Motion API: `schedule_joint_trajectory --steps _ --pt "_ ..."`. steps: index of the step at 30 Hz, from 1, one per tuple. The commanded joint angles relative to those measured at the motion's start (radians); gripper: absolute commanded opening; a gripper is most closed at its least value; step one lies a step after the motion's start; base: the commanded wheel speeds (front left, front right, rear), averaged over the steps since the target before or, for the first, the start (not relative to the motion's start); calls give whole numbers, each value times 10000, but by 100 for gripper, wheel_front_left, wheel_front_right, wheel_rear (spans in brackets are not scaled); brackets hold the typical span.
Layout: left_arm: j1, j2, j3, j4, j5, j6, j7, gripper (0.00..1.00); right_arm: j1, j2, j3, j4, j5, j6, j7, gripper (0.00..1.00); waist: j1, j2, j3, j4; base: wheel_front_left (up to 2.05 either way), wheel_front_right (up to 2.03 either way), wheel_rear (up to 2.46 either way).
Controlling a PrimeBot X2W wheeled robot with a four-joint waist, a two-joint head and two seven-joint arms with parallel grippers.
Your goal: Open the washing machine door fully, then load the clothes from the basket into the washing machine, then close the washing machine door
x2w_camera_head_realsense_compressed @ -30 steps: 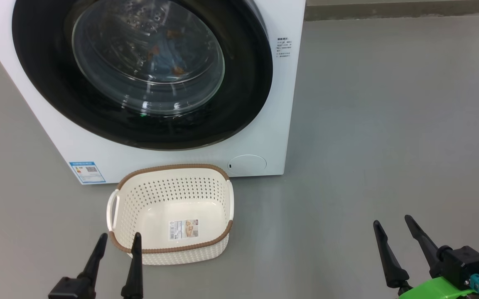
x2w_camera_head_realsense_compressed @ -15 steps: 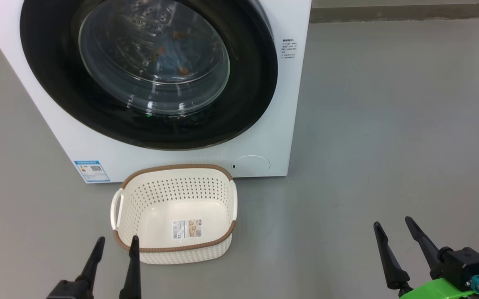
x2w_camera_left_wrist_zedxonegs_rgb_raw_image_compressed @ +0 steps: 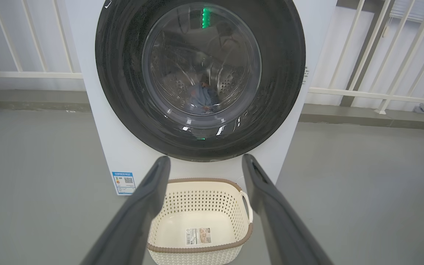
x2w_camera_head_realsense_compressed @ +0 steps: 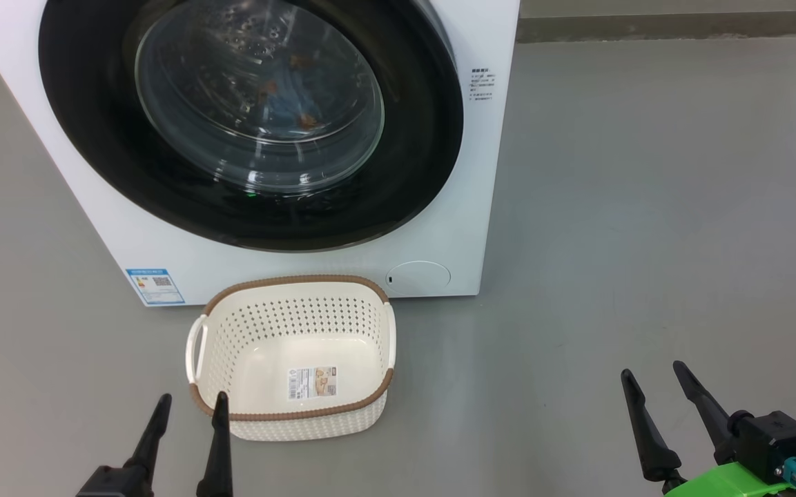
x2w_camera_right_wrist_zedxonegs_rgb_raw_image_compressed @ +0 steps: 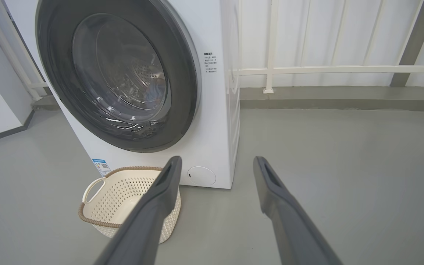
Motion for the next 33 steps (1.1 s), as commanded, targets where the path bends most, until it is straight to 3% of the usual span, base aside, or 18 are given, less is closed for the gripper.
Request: schedule_joint_trajectory --steps 1,2,3,12,16,21,33 --pt "-263 170 319 -293 -116 94 -42 100 -88 -53 208 -237 74 4 -36 100 0 0 4 7 0 0 0" --pt "-270 173 309 -294 -119 96 -42 100 -91 -53 209 -234 75 4 -34 100 0 0 10 12 0 0 0" --pt "0 7 -17 -1 -14 1 0 0 0 2 0 2 1 0 -1 0 0 0 9 12 0 0 0" --pt "278 -305 -103 789 -289 -41 51 0 29 54 46 931 308 0 17 0 2 0 16 0 0 0 0" --pt "229 -305 -9 816 -720 -103 130 0 -31 30 54 997 788 0 47 0 23 0 -2 -36 0 0 0" --pt "149 -307 105 870 -1258 -181 230 0 -127 2 61 1107 1390 0 82 0 2 0 21 -76 0 0 0" --pt "-41 -318 364 1000 -2436 -358 457 0 -334 -52 61 1327 2705 1 170 0 0 0 39 -161 0 0 0"
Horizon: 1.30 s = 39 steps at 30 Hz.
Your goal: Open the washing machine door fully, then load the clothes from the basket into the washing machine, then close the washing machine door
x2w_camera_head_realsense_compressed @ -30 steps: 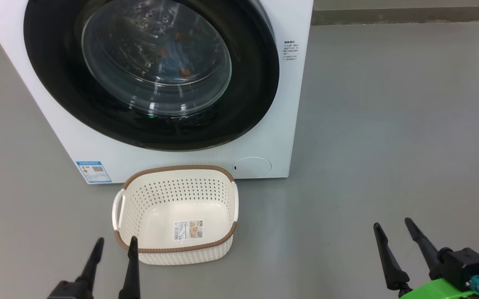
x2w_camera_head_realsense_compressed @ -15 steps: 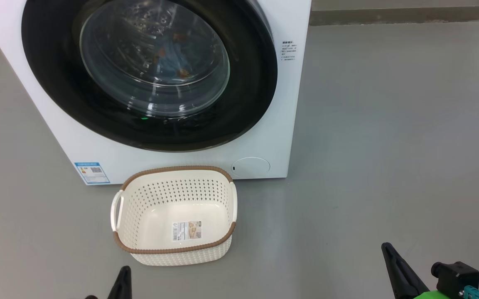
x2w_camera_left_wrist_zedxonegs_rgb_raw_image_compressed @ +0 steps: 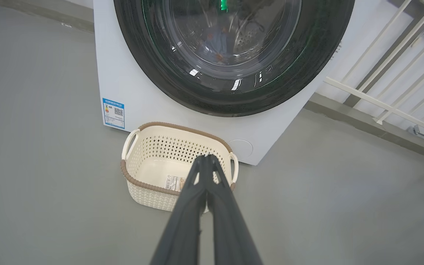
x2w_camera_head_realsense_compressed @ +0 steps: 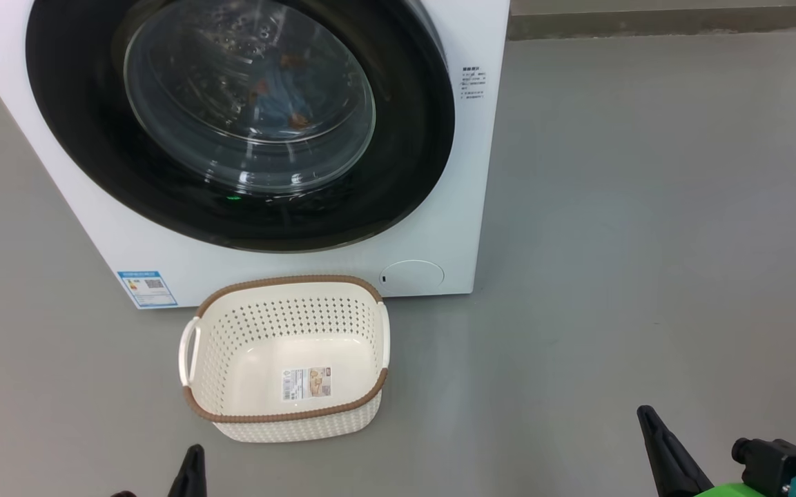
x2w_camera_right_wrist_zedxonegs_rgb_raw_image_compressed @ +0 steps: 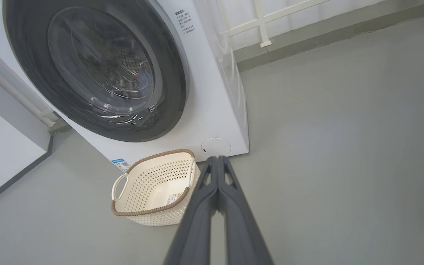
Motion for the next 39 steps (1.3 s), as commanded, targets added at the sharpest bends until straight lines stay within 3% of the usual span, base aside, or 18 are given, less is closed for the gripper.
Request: schedule_joint_trajectory --steps 1,39 --pt "-434 72 176 -165 -194 -148 32 0 -455 -123 16 -190 245 1 31 0 -2 0 1 -6 0 0 0" --pt "-1010 -22 1123 148 -4086 -733 852 0 -1105 -232 -82 513 4582 2 406 0 -2 0 49 -294 0 0 0"
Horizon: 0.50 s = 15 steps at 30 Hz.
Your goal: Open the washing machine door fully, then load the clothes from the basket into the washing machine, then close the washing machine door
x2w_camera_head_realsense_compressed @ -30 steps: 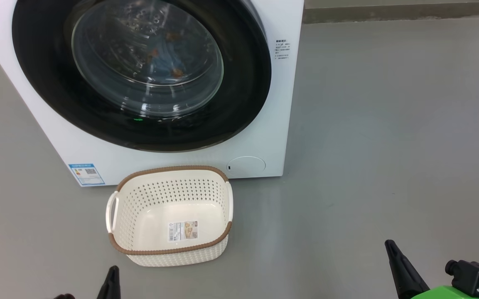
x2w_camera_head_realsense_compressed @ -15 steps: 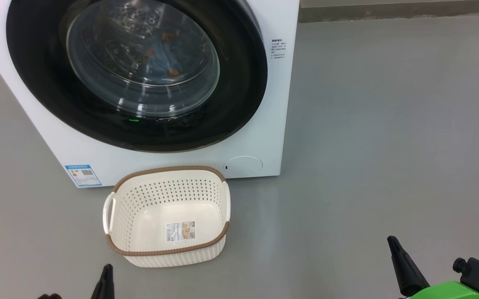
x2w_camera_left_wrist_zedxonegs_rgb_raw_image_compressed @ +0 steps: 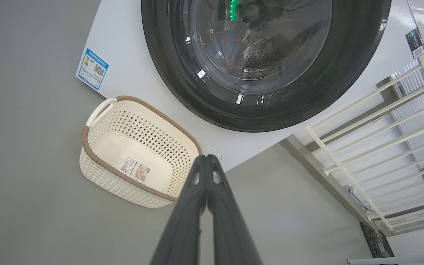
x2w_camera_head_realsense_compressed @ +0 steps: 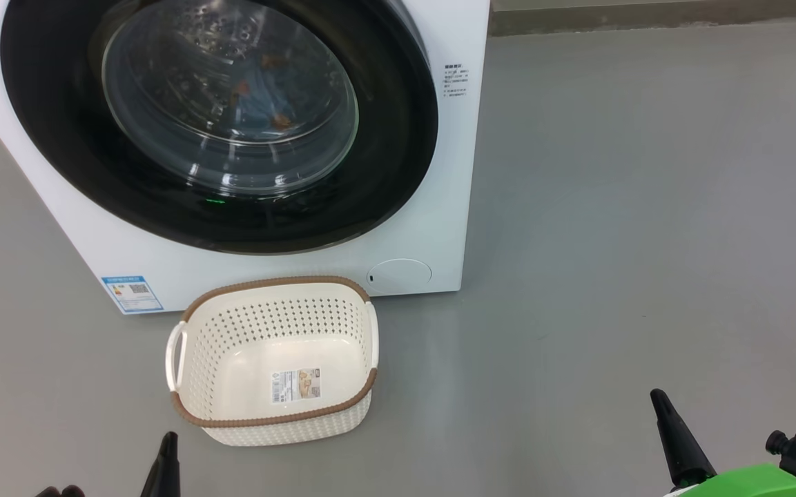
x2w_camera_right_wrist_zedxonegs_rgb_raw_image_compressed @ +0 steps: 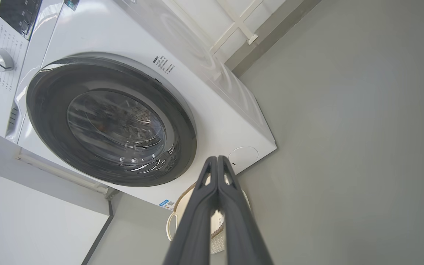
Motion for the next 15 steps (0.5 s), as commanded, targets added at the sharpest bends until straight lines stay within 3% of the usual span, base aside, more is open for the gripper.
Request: schedule_joint_trajectory --steps 1,15 --pt "-521 76 275 -161 -268 -146 73 0 -504 -132 61 -191 290 12 61 0 -1 0 2 -10 0 0 0" --pt "-742 25 657 -36 -1727 -368 402 0 -753 -153 -3 77 1912 12 225 0 -1 0 20 -119 0 0 0"
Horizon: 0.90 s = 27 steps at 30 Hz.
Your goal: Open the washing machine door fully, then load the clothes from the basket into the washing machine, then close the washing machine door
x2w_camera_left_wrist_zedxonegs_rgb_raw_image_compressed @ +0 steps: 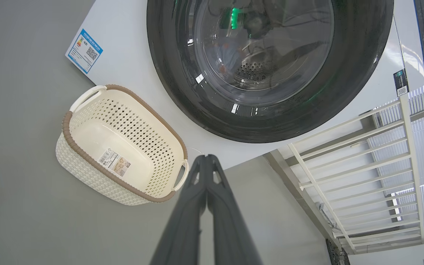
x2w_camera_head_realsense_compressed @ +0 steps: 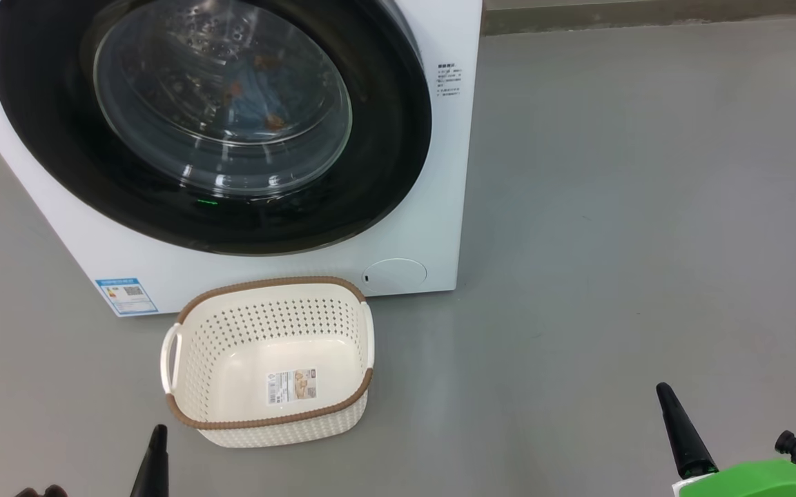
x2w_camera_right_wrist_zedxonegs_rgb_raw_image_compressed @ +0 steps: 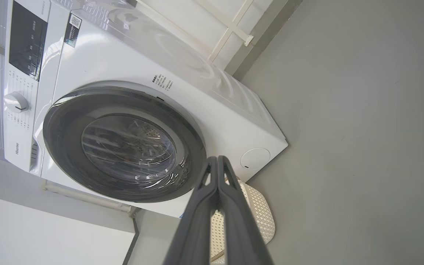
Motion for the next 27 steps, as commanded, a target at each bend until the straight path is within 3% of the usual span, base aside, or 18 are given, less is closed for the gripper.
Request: schedule_joint_trajectory --steps 1,27 --pt "-544 78 301 -175 -268 -133 85 0 -532 -130 101 -191 386 14 61 0 0 0 2 -11 0 0 0" --pt "-955 -31 1025 58 -2948 -543 709 0 -994 -151 -45 307 3365 15 385 0 0 0 35 -213 0 0 0"
